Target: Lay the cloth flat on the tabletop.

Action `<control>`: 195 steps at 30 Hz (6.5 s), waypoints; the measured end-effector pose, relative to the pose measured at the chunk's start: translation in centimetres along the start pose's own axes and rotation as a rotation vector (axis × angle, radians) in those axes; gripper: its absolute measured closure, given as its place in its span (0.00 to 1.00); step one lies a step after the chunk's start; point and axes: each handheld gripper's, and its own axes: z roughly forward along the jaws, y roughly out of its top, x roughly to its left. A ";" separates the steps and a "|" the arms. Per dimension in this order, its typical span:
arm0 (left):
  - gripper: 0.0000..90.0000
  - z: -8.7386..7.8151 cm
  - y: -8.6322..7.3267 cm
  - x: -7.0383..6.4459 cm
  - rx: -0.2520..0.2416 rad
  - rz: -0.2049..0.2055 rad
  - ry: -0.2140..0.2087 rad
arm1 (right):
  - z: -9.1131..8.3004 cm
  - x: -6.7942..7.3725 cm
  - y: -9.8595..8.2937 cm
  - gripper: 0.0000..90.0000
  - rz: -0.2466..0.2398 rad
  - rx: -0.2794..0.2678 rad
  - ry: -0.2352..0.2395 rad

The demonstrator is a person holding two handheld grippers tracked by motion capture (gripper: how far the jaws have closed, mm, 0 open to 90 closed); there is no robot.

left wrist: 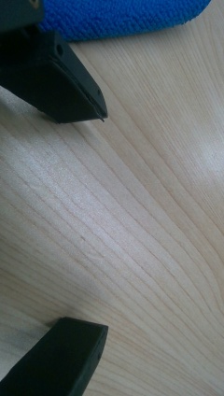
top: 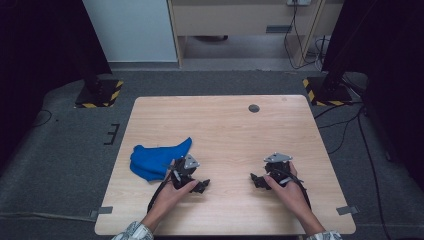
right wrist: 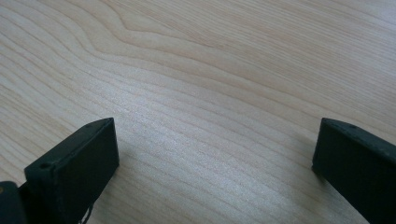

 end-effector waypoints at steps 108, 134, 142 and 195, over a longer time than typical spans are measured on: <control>0.95 -5.3 0.8 4.5 -0.109 -0.074 0.073 | -0.2 -0.6 0.6 0.12 -0.020 0.028 0.024; 0.93 -1.6 4.6 -3.8 -0.111 0.061 -0.034 | -1.4 -1.1 1.7 0.45 -0.019 -0.032 0.031; 0.45 -0.7 4.1 -3.9 -0.137 0.030 0.032 | -1.2 -1.0 2.5 0.58 -0.026 -0.057 0.053; 0.63 -3.6 0.9 2.0 -0.113 -0.047 0.055 | 2.1 0.8 5.0 0.98 -0.042 -0.052 0.021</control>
